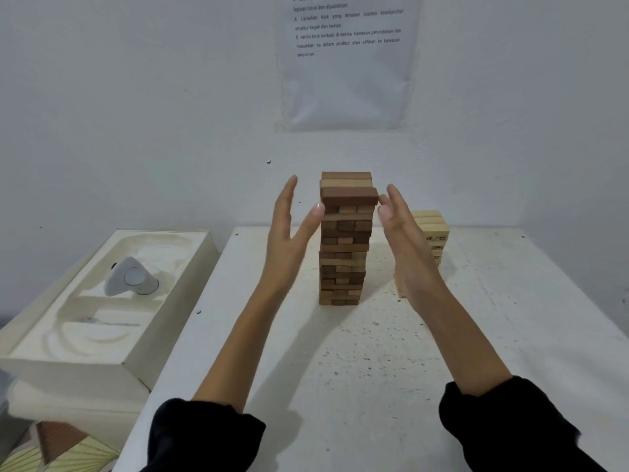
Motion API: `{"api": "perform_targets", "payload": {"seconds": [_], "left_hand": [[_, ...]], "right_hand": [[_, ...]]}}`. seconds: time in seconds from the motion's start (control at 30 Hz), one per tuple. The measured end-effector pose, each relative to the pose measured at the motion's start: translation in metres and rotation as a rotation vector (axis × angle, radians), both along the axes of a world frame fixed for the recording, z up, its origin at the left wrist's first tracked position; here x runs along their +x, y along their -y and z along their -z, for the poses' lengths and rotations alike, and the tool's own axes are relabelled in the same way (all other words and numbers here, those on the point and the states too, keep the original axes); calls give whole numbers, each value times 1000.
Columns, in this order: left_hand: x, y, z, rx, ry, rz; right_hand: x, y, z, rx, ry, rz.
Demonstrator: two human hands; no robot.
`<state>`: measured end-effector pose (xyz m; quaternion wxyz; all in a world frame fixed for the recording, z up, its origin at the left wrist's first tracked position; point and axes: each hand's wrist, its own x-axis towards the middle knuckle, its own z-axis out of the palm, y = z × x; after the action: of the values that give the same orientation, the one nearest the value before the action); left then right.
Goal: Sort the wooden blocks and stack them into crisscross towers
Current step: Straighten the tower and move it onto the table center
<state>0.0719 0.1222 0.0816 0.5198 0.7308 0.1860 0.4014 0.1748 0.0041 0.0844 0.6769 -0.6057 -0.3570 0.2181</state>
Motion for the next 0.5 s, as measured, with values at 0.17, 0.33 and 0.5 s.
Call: {"api": "perform_targets", "payload": {"seconds": [0.17,0.33,0.5], "left_hand": [[-5,-27,35,-39,-127,156],[4,-37,46,-67,-200,235],[9,-45,46,-44,-228,213]], "right_hand": [[7,-4,24,-83,75,-17],[15,-13,44,-165,82,-39],[22,-13,48,-168,71,-26]]}}
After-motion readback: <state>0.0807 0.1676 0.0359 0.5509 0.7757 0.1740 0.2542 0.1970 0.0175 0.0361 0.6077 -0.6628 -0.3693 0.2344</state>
